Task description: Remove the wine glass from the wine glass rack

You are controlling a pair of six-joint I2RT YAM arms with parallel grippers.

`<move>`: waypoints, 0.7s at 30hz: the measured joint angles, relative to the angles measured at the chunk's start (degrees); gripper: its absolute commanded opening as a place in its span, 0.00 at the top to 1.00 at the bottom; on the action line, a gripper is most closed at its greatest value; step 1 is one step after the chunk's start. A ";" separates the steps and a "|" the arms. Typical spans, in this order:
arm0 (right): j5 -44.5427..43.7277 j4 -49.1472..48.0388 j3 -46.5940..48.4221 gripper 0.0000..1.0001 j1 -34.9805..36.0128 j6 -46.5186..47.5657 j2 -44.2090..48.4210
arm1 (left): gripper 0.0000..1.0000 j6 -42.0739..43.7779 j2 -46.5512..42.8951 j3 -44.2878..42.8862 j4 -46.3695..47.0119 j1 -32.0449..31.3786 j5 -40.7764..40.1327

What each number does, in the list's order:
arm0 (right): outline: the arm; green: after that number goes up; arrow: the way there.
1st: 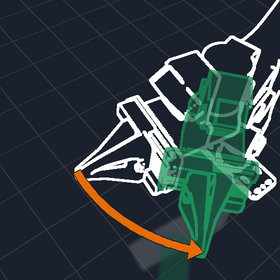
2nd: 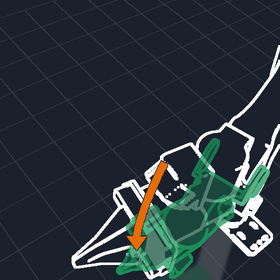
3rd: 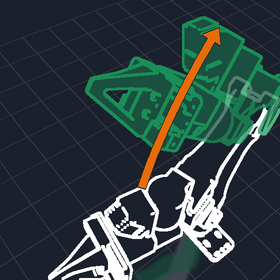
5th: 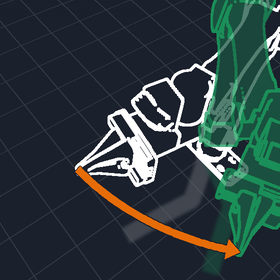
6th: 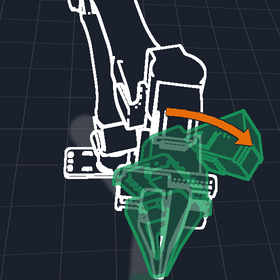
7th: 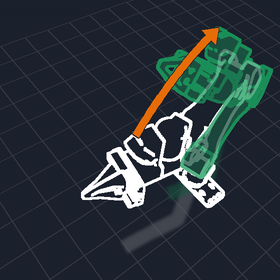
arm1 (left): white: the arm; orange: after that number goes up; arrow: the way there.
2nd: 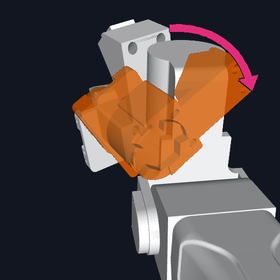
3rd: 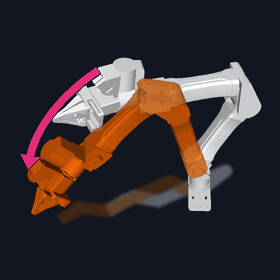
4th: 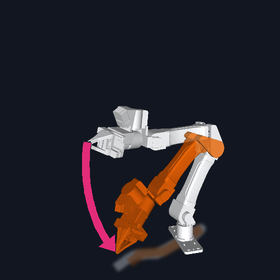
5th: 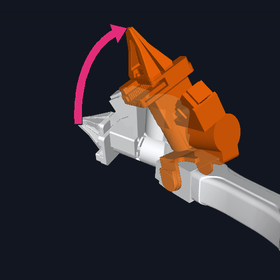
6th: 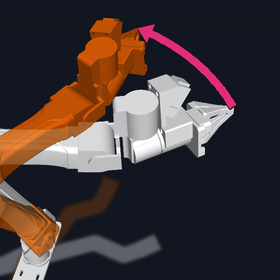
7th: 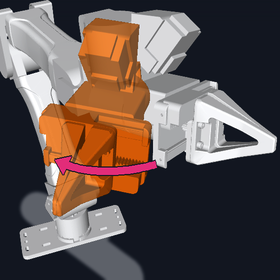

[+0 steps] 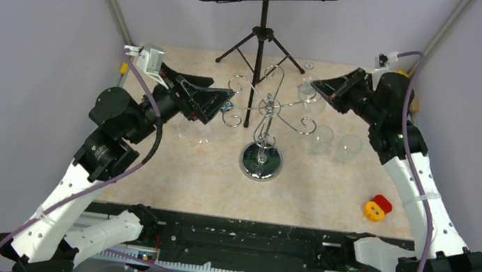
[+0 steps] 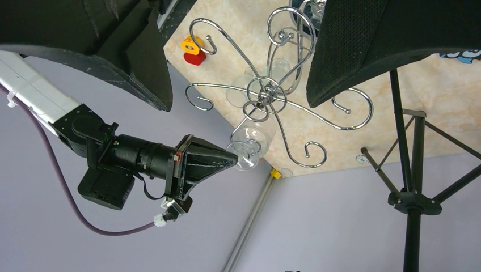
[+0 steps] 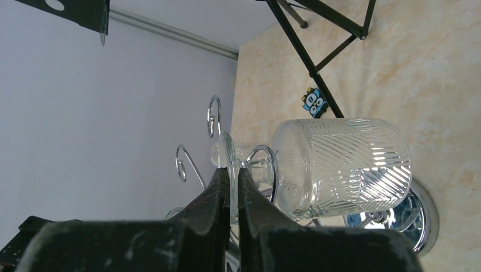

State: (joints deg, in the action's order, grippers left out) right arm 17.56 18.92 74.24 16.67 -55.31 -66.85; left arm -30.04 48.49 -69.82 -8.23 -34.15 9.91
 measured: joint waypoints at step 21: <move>-0.48 2.10 -2.47 1.00 0.11 -8.61 4.09 | 0.09 0.00 0.00 0.13 -0.02 0.00 -0.83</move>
State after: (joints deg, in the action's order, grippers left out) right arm 17.08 21.02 71.77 16.78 -63.92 -62.76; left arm -30.04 48.49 -69.69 -8.25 -34.15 9.08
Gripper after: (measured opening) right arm 0.027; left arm 0.907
